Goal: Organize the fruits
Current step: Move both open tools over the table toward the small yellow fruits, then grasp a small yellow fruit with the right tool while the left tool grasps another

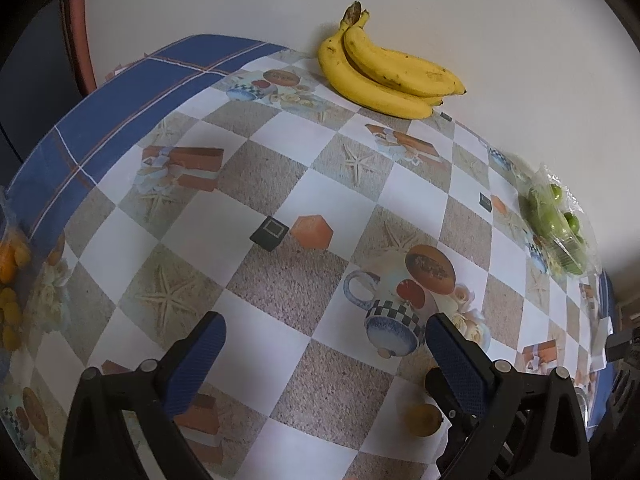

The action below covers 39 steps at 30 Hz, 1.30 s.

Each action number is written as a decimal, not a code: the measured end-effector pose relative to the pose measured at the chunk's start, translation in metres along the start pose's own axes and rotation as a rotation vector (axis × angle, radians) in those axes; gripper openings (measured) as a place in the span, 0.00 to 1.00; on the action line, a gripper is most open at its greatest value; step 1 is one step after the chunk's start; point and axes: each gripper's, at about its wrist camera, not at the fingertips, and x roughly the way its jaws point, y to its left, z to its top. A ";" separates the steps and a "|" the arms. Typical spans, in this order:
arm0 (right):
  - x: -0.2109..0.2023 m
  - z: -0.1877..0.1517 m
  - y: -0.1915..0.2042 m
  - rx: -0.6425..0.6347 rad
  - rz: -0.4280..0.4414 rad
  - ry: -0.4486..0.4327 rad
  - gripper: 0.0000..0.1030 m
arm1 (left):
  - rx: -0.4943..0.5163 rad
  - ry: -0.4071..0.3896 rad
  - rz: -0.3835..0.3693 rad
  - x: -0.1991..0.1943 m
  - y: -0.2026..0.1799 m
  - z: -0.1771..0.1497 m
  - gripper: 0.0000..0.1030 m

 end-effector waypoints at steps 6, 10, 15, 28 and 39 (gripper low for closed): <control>-0.011 0.001 -0.008 0.023 0.002 -0.010 0.24 | -0.003 0.017 0.001 -0.001 -0.001 -0.003 0.95; -0.022 0.003 -0.027 0.070 -0.042 -0.009 0.24 | 0.010 0.041 -0.012 -0.001 -0.007 -0.008 0.91; -0.037 0.003 -0.056 0.148 -0.075 -0.010 0.24 | 0.072 0.080 -0.030 0.002 -0.025 -0.018 0.84; -0.059 -0.001 -0.080 0.207 -0.066 -0.020 0.24 | 0.142 0.191 -0.072 0.012 -0.058 -0.044 0.54; -0.065 -0.004 -0.086 0.219 -0.054 -0.017 0.24 | 0.133 0.226 -0.070 0.017 -0.060 -0.052 0.40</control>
